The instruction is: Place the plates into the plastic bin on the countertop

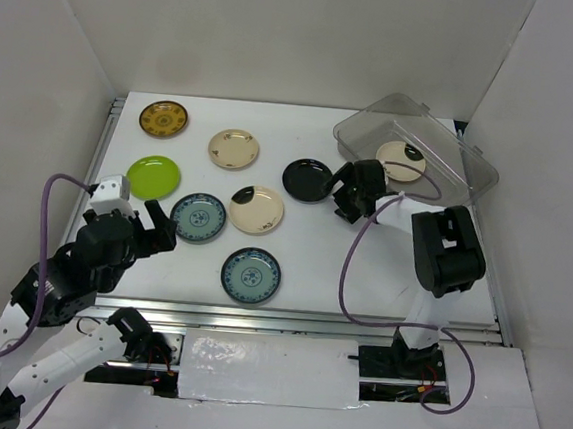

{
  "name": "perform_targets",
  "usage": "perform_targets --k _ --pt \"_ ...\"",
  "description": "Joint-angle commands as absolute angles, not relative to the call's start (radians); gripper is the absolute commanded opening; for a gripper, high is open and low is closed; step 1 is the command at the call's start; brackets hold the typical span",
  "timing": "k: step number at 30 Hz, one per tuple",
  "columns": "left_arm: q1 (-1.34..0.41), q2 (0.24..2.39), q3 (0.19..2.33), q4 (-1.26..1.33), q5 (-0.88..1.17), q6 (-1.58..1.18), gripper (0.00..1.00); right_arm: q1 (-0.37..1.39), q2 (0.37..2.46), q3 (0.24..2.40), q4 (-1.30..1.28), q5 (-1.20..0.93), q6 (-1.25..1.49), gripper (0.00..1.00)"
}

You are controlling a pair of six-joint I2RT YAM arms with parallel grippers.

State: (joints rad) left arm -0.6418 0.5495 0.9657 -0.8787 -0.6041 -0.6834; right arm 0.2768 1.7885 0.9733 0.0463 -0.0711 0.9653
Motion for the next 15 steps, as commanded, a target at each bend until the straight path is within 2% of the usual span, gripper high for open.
perform_targets --k 1,4,6,7,8,10,11,14,15 --pt "-0.64 0.522 0.959 -0.844 -0.617 -0.677 0.99 0.27 1.86 1.084 0.123 -0.089 1.017 0.96" --pt "-0.64 0.512 0.96 -0.847 -0.62 -0.678 0.99 0.268 1.939 1.138 0.069 -0.072 1.072 0.92" --pt "-0.64 0.506 0.96 -0.847 -0.618 -0.678 0.99 0.27 1.976 1.158 0.06 -0.064 1.089 0.83" --pt "-0.64 0.503 0.959 -0.845 -0.618 -0.677 0.99 0.27 2.002 1.167 0.057 -0.066 1.1 0.78" --pt "-0.64 0.503 0.959 -0.845 -0.617 -0.676 0.99 0.271 2.011 1.181 0.035 -0.069 1.1 0.67" --pt "-0.64 0.496 0.96 -0.842 -0.614 -0.675 0.99 0.279 2.002 1.193 0.022 -0.046 1.103 0.56" --pt "-0.64 0.497 0.96 -0.844 -0.614 -0.675 0.99 0.282 2.0 1.193 0.014 -0.04 1.103 0.48" --pt "-0.64 0.495 0.96 -0.842 -0.614 -0.675 0.99 0.287 2.0 1.203 0.008 -0.046 1.1 0.29" --pt "-0.64 0.495 0.96 -0.842 -0.614 -0.673 0.99 0.285 2.002 1.204 0.008 -0.048 1.097 0.27"
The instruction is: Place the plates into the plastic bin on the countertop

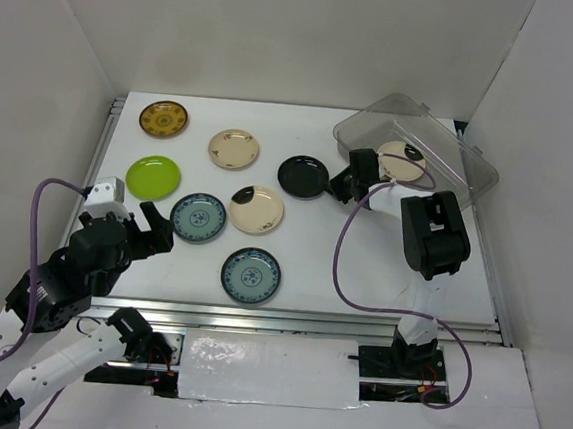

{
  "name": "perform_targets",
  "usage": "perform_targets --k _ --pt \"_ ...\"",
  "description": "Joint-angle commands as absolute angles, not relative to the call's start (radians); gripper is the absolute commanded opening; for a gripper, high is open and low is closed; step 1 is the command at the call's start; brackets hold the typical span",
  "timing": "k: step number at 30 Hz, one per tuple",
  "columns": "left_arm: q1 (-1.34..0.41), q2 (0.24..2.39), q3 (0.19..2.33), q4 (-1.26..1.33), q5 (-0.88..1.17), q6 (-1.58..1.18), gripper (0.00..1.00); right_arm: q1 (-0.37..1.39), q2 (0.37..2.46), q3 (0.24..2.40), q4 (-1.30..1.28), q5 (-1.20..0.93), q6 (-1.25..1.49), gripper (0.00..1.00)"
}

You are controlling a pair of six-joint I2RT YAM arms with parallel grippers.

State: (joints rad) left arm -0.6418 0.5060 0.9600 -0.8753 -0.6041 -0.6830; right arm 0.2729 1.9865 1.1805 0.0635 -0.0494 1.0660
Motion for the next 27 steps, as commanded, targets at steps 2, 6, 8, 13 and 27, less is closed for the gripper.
perform_targets --k 2,6,8,13,27 --pt "-0.64 0.495 0.959 -0.842 -0.612 -0.673 0.99 0.287 2.003 1.206 0.008 -0.054 1.094 0.13" --pt "-0.64 0.491 0.959 -0.844 -0.615 -0.676 0.99 0.288 2.025 1.242 -0.029 -0.078 1.08 0.27" --pt "-0.64 0.489 0.959 -0.844 -0.615 -0.676 0.99 0.293 2.042 1.278 -0.069 -0.072 1.074 0.46" --pt "-0.641 0.486 0.96 -0.845 -0.617 -0.68 0.99 0.304 2.082 1.361 -0.172 -0.071 1.06 0.52" --pt "-0.64 0.405 0.959 -0.85 -0.63 -0.69 0.99 0.313 2.105 1.411 -0.213 -0.057 1.04 0.02"
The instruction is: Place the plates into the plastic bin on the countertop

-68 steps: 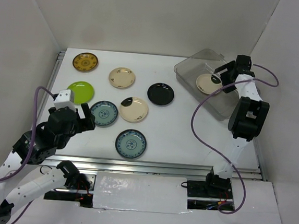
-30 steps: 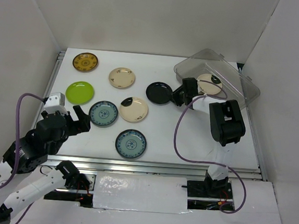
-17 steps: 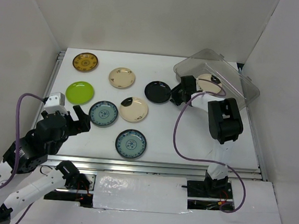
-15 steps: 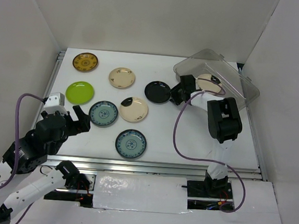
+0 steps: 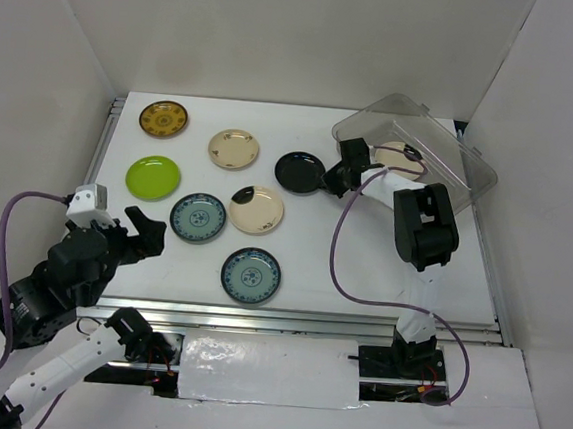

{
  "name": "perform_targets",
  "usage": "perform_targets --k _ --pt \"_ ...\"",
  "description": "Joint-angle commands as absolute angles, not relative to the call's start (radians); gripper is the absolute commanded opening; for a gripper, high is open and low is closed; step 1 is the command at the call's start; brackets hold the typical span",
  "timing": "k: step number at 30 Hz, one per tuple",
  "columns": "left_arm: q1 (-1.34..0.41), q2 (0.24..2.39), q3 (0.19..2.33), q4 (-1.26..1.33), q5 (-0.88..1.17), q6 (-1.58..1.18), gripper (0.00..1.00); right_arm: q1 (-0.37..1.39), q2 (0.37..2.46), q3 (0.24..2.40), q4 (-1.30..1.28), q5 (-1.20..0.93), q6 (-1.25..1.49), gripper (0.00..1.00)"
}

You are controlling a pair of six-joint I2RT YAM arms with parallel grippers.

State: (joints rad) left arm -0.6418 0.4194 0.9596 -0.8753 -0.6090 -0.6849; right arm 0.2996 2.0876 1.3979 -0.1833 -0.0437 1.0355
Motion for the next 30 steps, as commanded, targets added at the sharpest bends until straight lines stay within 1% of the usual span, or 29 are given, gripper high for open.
perform_targets --k 1,4,7,10,11,14,16,20,24,25,28,30 --pt "-0.64 0.403 0.957 -0.85 -0.63 -0.69 0.99 0.311 2.105 1.41 -0.21 -0.061 1.04 0.0" --pt "-0.64 0.403 0.959 -0.85 -0.629 -0.69 0.99 0.307 2.097 1.387 -0.192 -0.075 1.04 0.0" --pt "-0.64 0.413 0.959 -0.848 -0.627 -0.689 0.99 0.302 2.045 1.326 -0.135 -0.103 1.042 0.0" --pt "-0.64 0.423 0.957 -0.844 -0.623 -0.684 0.99 0.302 1.925 1.292 -0.094 -0.138 1.019 0.0" --pt "-0.64 0.428 0.957 -0.845 -0.621 -0.683 0.99 0.295 1.866 1.296 -0.097 -0.182 0.999 0.0" --pt "-0.64 0.445 0.96 -0.847 -0.621 -0.683 0.99 0.249 1.797 1.373 -0.138 -0.311 0.956 0.0" --pt "-0.64 0.449 0.96 -0.85 -0.624 -0.687 0.99 0.212 1.766 1.442 -0.205 -0.34 0.927 0.0" --pt "-0.64 0.442 0.96 -0.85 -0.627 -0.689 0.99 0.154 1.744 1.502 -0.282 -0.374 0.881 0.0" --pt "-0.641 0.431 0.959 -0.851 -0.632 -0.692 0.99 0.036 1.675 1.422 -0.246 -0.359 0.903 0.0" --pt "-0.64 0.43 0.959 -0.851 -0.63 -0.69 0.99 -0.036 1.672 1.424 -0.255 -0.338 0.91 0.0" --pt "-0.64 0.439 0.959 -0.85 -0.629 -0.689 0.99 -0.145 1.718 1.462 -0.305 -0.304 0.9 0.0" --pt "-0.64 0.443 0.96 -0.853 -0.63 -0.692 0.99 -0.187 1.75 1.498 -0.336 -0.275 0.89 0.0"
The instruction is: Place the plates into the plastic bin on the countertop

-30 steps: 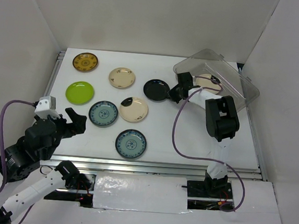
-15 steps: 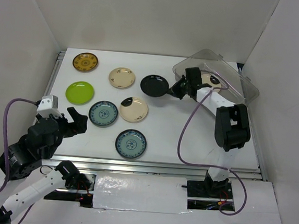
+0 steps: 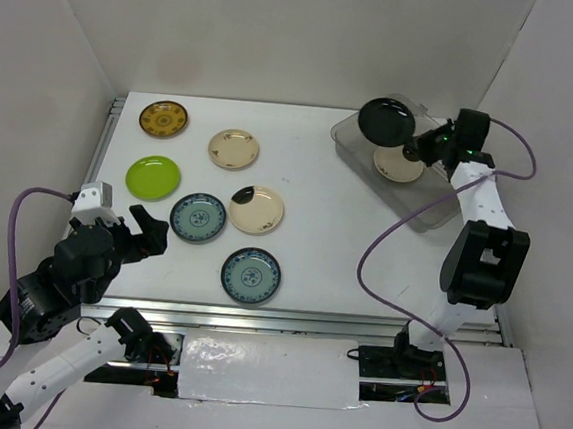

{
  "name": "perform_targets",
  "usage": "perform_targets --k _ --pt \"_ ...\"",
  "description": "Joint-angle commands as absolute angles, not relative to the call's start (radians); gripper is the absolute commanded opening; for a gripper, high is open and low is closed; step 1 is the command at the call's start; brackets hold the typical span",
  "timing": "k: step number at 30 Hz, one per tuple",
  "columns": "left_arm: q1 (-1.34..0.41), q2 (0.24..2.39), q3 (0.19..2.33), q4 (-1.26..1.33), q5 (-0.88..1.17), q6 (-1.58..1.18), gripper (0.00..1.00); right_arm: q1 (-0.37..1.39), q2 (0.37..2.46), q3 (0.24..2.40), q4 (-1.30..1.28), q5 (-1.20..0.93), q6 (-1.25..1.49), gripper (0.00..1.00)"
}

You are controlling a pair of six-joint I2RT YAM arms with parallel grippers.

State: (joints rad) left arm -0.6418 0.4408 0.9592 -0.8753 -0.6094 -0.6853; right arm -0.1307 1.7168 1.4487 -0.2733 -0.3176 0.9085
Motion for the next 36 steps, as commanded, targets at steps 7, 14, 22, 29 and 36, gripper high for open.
perform_targets --k 7,14,22,29,36 --pt "-0.64 0.452 0.959 -0.851 -0.63 -0.689 0.99 -0.297 1.972 1.64 -0.406 -0.264 0.865 0.0" --pt "-0.64 0.465 0.96 -0.851 -0.629 -0.686 0.99 -0.298 2.033 1.64 -0.388 -0.232 0.87 0.05" --pt "-0.64 0.492 0.959 -0.842 -0.615 -0.676 0.99 -0.238 1.898 1.651 -0.458 -0.091 0.845 1.0" --pt "-0.64 0.502 0.959 -0.845 -0.62 -0.681 0.99 -0.005 1.535 1.381 -0.368 -0.178 0.656 1.0" --pt "-0.64 0.526 0.963 -0.848 -0.617 -0.68 0.99 0.409 1.482 1.036 -0.164 -0.422 0.549 0.97"
